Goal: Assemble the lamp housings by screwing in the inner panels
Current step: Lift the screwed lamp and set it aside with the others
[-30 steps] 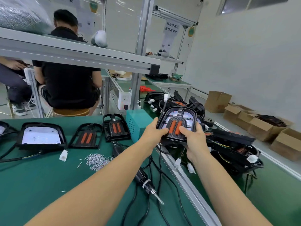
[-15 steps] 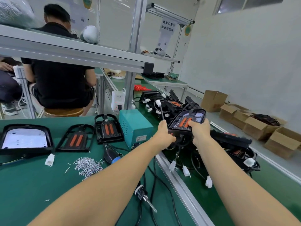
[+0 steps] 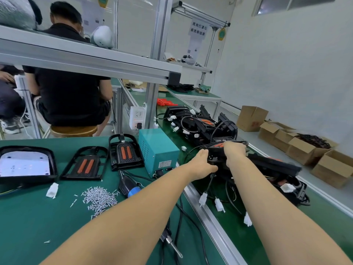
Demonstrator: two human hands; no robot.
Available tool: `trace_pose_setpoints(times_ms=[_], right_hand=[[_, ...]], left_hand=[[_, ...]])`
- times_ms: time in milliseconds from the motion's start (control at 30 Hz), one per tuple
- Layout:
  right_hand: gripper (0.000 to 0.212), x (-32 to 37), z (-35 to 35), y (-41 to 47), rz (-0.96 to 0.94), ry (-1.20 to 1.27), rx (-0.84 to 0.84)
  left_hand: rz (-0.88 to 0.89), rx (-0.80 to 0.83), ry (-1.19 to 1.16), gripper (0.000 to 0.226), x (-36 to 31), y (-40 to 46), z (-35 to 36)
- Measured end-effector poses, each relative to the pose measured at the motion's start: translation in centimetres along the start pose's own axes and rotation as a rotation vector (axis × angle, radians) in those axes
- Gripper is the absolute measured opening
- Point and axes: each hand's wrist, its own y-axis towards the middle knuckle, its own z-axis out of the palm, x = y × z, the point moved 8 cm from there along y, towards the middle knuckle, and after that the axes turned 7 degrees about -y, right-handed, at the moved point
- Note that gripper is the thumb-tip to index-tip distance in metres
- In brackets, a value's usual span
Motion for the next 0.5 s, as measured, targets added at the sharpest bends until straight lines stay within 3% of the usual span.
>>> trace_pose_setpoints(times_ms=[500], right_hand=[[0.070,1.7,0.0,-5.0,-0.410,-0.737,-0.236]], left_hand=[[0.007,0.012,0.180,0.063,-0.2,0.1,0.1]])
